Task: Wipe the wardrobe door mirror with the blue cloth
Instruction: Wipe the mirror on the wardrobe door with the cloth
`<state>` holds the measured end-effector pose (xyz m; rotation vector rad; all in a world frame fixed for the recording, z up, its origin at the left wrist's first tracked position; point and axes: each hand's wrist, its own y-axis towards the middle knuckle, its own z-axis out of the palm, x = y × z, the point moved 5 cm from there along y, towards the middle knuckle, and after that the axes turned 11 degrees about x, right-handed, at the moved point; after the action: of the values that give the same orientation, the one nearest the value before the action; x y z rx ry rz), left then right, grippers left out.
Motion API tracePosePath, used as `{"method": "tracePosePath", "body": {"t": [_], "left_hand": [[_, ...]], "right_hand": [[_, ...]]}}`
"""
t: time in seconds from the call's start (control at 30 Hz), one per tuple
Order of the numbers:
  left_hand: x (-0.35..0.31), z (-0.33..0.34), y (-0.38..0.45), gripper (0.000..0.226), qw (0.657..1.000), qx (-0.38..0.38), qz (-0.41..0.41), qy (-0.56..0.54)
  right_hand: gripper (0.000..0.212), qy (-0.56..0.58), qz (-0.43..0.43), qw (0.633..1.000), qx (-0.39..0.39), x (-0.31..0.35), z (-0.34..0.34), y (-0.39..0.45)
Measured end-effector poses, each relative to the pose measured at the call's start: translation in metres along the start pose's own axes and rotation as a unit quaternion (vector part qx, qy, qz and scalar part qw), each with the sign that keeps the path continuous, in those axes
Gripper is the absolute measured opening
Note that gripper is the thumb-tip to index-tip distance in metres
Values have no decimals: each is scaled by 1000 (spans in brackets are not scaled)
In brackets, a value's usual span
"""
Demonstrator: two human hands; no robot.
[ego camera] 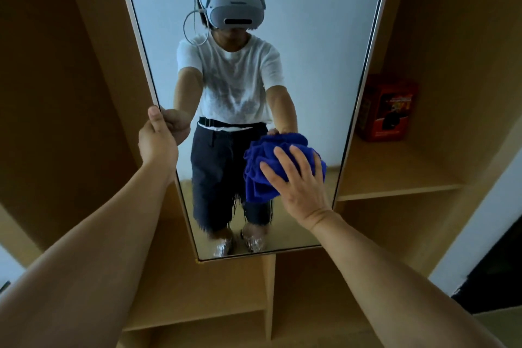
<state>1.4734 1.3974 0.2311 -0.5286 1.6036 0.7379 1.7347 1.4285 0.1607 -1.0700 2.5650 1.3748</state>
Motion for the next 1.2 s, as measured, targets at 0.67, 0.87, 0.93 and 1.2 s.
{"method": "tracePosePath", "body": {"t": [0.67,0.87,0.93,1.2], "left_hand": [[34,-7,-10,53,997,59,-20,-44],[59,-8,-11,62,993,112,-35,-28],[67,-8,-14,57,993,103,-44,-26],[73,-10,-12,55,990,125,-24,-54]], "right_hand": [[54,-4,-87,996,-29,58,38,-29],[51,-9,-136,991,-16,65,27,-17],[47,5,-105,993,-62,63,8,11],[39,24,-26,987,-155,84,-29,74]]}}
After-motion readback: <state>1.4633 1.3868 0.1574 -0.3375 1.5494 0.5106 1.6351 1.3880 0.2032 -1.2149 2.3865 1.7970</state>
